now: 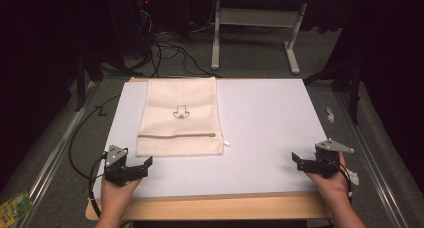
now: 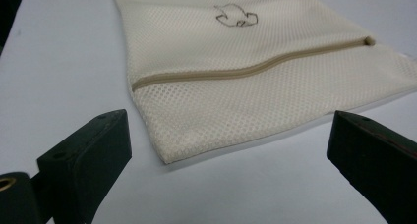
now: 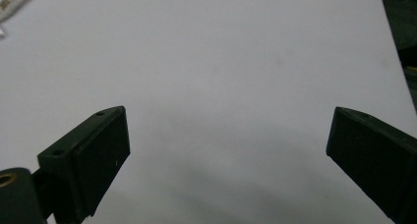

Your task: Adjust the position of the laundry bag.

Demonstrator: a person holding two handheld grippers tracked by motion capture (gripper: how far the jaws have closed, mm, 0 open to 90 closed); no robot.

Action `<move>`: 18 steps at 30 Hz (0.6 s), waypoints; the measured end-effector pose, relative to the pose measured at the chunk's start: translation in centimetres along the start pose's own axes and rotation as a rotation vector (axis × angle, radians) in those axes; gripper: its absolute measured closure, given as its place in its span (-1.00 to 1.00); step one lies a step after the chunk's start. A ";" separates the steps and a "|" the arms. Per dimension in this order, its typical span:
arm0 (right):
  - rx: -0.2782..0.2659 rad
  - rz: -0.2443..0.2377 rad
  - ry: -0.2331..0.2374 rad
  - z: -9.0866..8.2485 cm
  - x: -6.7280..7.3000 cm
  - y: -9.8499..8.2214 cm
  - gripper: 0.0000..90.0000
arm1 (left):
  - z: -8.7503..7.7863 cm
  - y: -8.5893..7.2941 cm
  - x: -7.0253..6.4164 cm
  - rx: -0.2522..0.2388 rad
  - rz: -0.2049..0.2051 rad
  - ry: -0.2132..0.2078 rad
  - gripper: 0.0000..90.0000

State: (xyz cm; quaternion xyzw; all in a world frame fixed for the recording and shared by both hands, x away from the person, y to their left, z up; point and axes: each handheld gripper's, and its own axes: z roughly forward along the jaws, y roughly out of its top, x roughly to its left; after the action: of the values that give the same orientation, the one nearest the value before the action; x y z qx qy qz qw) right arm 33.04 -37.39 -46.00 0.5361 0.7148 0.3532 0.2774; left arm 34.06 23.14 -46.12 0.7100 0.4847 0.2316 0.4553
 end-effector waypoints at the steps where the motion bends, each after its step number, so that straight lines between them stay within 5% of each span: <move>1: -0.013 0.006 0.004 -0.2 0.1 0.1 -0.93 | -0.2 0.1 -0.1 -0.001 0.002 0.003 -0.92; 9: -0.059 0.015 0.042 -0.8 0.4 0.3 -0.85 | 0.4 0.4 -0.6 -0.016 -0.022 -0.023 -0.82; 11: -0.077 0.016 0.081 -0.8 0.7 0.5 -0.83 | 0.8 0.4 -1.0 -0.003 0.017 -0.003 -0.79; 18: -0.042 -0.081 0.154 1.2 4.8 1.4 -0.73 | 1.0 0.5 -1.3 0.013 0.025 0.007 -0.72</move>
State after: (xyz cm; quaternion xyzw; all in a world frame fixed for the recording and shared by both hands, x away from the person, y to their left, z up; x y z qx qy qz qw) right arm 33.45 -32.31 -45.64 0.4722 0.7475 0.3969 0.2467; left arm 34.56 21.48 -45.98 0.7180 0.4789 0.2367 0.4463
